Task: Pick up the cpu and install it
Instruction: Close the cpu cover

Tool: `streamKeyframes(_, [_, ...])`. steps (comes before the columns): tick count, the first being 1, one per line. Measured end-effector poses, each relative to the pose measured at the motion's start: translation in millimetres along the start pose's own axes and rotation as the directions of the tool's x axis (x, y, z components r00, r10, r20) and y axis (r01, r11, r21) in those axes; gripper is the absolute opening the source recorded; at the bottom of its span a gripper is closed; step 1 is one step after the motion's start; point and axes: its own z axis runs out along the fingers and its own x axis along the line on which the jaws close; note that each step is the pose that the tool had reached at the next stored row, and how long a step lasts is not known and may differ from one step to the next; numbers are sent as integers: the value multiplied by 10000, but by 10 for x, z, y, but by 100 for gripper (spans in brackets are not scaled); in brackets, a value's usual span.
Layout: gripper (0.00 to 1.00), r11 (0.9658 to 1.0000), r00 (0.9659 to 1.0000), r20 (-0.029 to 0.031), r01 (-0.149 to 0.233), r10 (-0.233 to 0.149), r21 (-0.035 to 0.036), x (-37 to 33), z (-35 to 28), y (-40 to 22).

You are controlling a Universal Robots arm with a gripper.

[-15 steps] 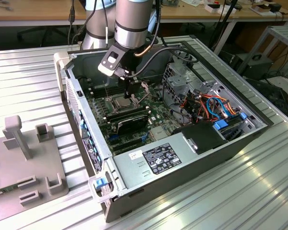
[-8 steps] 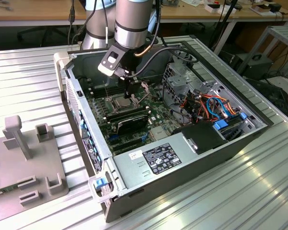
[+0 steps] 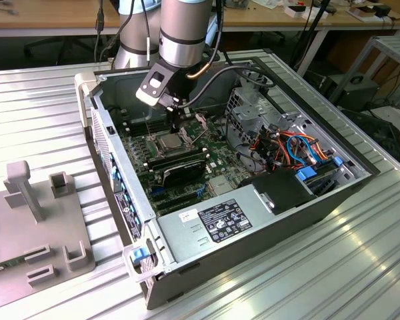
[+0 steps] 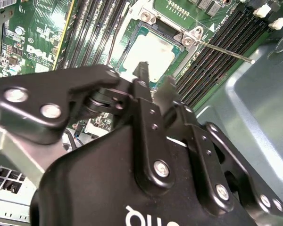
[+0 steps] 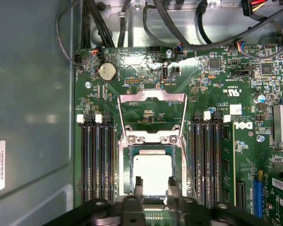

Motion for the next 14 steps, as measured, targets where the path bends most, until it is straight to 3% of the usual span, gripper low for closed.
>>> streamKeyframes(1, [23,10000,10000,0,-1,1,0,0,0,0])
streamKeyframes(2, [23,10000,10000,0,0,0,0,0,0,0])
streamKeyframes(4, [11,10000,10000,0,0,0,0,0,0,-1])
streamKeyframes(14, [11,10000,10000,1,-1,1,0,0,-12,-2])
